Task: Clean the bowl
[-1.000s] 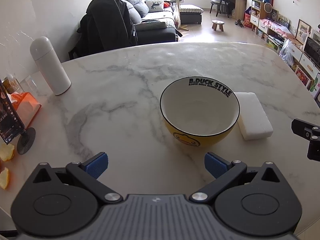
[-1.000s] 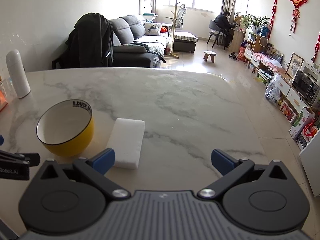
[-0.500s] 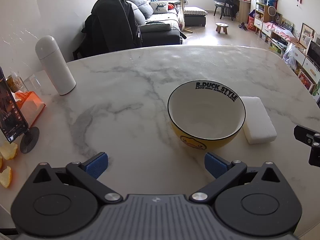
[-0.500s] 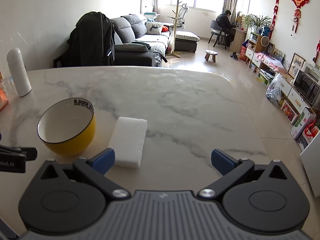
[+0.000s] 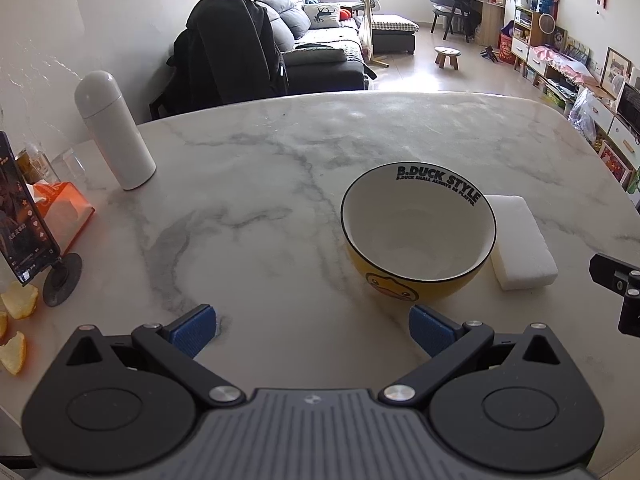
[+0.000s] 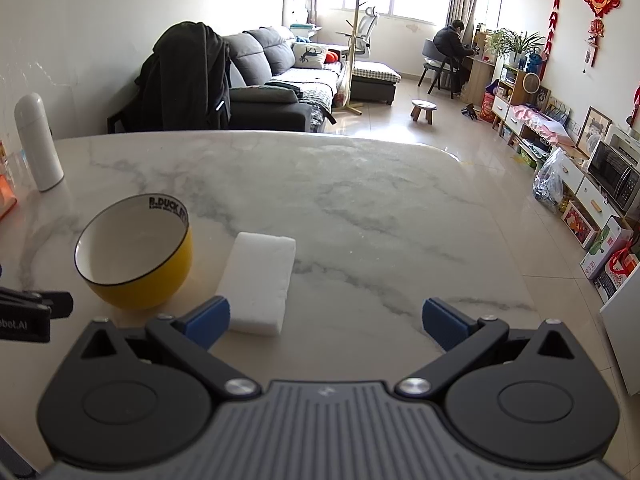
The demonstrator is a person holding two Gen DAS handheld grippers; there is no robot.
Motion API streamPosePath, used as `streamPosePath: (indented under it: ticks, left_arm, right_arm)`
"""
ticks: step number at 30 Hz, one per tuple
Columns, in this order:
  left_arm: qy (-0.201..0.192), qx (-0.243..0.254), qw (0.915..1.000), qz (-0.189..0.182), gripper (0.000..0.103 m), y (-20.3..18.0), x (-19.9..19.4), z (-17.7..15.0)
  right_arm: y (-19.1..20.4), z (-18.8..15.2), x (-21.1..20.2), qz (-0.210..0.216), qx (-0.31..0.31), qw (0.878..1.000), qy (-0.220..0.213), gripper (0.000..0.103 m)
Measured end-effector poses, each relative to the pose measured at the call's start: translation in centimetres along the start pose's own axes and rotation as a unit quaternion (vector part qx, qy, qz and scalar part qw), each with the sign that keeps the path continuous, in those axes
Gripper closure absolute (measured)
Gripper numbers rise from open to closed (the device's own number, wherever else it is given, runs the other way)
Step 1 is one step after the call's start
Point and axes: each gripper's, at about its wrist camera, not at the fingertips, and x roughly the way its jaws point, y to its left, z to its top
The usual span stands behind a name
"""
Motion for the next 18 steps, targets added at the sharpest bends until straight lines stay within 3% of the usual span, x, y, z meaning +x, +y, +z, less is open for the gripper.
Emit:
streamPosePath:
  ticks: [18]
  left_arm:
    - [0.006, -0.019, 0.9998, 0.008, 0.001, 0.6, 1.4, 1.7]
  right_arm:
    - [-0.2, 0.9, 1.3, -0.006, -0.005, 1.000, 0.007, 0.000]
